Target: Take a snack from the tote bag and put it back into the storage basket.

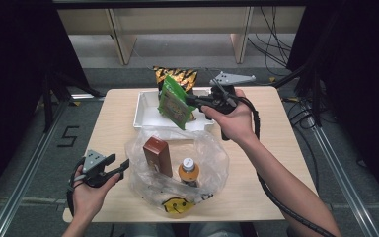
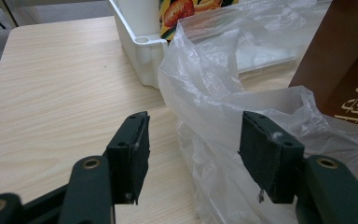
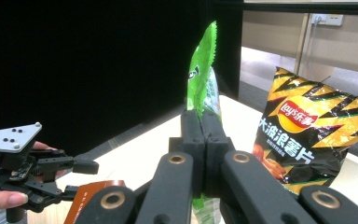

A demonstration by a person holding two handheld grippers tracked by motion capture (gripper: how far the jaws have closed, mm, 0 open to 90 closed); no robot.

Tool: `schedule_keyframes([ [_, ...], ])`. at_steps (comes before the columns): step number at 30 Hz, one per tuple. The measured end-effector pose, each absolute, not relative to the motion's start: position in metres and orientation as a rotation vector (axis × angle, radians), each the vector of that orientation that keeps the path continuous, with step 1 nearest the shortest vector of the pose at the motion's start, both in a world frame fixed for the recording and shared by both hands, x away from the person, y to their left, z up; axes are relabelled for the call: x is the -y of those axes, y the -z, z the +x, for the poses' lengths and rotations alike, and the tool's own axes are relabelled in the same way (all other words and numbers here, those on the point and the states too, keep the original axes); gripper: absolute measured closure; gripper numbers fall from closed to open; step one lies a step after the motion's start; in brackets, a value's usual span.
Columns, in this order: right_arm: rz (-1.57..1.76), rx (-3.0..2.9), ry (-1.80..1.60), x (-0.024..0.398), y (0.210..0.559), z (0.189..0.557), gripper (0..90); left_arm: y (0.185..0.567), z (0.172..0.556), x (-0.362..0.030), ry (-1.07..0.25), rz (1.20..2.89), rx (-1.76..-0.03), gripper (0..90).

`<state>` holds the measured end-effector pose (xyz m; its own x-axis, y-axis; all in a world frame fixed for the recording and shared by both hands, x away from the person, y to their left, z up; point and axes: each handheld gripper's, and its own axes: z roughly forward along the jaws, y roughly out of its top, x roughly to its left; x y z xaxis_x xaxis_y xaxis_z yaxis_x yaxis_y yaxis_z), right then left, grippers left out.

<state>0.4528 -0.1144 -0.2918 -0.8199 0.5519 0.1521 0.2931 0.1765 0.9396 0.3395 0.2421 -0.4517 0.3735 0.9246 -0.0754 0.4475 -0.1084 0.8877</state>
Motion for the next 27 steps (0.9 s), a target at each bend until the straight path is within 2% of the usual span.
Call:
schedule_keyframes([
  [27,0.866,-2.217,-1.676,0.106,0.298,0.476,90.0,0.452,0.34,-0.245,-0.654,1.705,-1.219,42.2],
])
